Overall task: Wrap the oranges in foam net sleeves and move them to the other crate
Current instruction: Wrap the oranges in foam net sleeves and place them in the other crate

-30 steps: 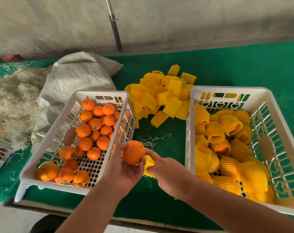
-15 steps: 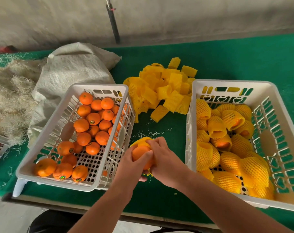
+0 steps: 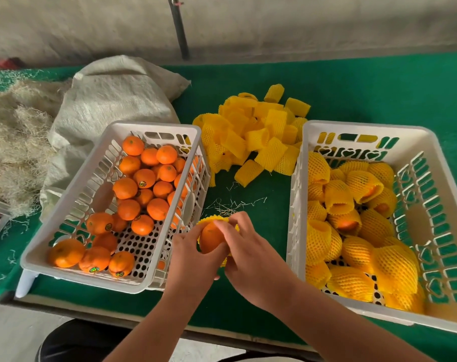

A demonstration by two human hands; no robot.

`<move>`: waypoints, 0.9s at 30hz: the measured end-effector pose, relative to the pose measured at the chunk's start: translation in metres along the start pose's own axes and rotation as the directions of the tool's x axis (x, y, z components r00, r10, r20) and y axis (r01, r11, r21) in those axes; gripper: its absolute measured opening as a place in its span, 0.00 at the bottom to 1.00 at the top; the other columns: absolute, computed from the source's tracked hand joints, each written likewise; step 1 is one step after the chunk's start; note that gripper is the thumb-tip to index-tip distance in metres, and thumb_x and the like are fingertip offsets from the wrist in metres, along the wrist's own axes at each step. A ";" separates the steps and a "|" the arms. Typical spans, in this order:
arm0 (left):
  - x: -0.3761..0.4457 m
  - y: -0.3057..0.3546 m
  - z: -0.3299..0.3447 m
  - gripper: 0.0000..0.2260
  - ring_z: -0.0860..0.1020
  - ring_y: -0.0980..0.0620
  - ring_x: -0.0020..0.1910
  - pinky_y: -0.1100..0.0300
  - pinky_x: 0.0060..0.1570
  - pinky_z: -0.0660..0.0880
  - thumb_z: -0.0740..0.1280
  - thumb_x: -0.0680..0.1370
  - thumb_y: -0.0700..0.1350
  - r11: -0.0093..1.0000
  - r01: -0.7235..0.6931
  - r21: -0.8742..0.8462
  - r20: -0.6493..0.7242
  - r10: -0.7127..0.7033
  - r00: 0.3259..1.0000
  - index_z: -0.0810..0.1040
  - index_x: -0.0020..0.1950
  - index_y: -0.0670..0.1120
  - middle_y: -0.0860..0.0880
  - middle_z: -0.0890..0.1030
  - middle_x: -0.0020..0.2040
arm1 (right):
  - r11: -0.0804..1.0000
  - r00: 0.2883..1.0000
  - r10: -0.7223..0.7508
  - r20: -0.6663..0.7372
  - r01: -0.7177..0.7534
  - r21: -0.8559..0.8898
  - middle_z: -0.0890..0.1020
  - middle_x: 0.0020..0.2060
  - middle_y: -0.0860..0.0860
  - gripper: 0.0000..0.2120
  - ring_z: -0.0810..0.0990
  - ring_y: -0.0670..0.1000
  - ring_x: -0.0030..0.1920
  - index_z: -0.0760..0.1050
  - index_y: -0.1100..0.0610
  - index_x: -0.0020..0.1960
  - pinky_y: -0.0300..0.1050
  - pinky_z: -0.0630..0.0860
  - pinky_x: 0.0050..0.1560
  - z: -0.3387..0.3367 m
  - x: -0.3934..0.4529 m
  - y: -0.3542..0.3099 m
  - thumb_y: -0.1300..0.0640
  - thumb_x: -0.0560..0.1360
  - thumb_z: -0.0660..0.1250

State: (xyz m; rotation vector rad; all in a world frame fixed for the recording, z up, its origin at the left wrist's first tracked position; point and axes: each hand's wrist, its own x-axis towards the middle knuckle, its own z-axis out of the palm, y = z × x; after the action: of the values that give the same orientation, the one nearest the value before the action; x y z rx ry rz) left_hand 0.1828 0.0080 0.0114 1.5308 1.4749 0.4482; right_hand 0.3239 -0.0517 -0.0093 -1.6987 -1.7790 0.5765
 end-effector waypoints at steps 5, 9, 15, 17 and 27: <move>0.001 -0.004 -0.005 0.21 0.85 0.49 0.45 0.50 0.38 0.85 0.73 0.68 0.68 0.992 -0.129 0.015 -0.048 0.129 0.990 0.79 0.55 0.59 0.54 0.82 0.49 | 0.999 0.999 -0.040 0.004 0.040 -0.021 0.64 0.67 0.45 0.35 0.74 0.44 0.52 0.60 0.47 0.78 0.33 0.77 0.51 -0.002 -0.009 -0.004 0.60 0.76 0.71; -0.004 -0.004 -0.006 0.17 0.83 0.55 0.35 0.52 0.34 0.83 0.72 0.68 0.66 0.984 -0.133 0.120 -0.119 0.148 0.982 0.77 0.49 0.59 0.56 0.83 0.37 | 0.996 0.996 -0.090 0.013 0.091 -0.025 0.65 0.68 0.45 0.31 0.74 0.44 0.51 0.63 0.46 0.77 0.35 0.79 0.49 -0.004 -0.013 -0.006 0.59 0.77 0.67; -0.010 -0.003 -0.016 0.19 0.77 0.62 0.42 0.70 0.29 0.72 0.73 0.68 0.60 0.908 -0.275 0.315 -0.204 0.348 0.915 0.74 0.54 0.57 0.62 0.76 0.46 | 0.948 0.973 0.078 -0.215 -0.005 0.319 0.70 0.64 0.38 0.25 0.79 0.45 0.58 0.67 0.39 0.71 0.36 0.79 0.45 -0.018 -0.015 -0.005 0.45 0.77 0.72; -0.012 0.000 -0.019 0.20 0.77 0.62 0.41 0.70 0.28 0.73 0.73 0.68 0.61 0.866 -0.335 0.372 -0.172 0.419 0.892 0.72 0.54 0.55 0.61 0.74 0.48 | 0.913 0.946 0.243 -0.214 -0.149 0.379 0.66 0.70 0.36 0.39 0.71 0.43 0.70 0.58 0.36 0.75 0.35 0.76 0.58 -0.019 -0.011 -0.004 0.29 0.71 0.72; -0.018 0.005 -0.012 0.28 0.76 0.57 0.48 0.78 0.35 0.66 0.82 0.67 0.51 0.759 -0.437 0.483 -0.030 0.513 0.858 0.73 0.61 0.46 0.52 0.77 0.59 | 0.875 0.920 0.379 -0.097 -0.322 0.362 0.65 0.72 0.33 0.51 0.68 0.42 0.69 0.48 0.28 0.77 0.45 0.75 0.65 0.000 0.007 -0.014 0.21 0.62 0.71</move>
State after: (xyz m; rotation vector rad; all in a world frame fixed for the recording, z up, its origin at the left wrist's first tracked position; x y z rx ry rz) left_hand 0.1725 -0.0029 0.0275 2.3314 1.3571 0.5525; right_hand 0.3132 -0.0463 0.0012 -1.7715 -1.1746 0.8205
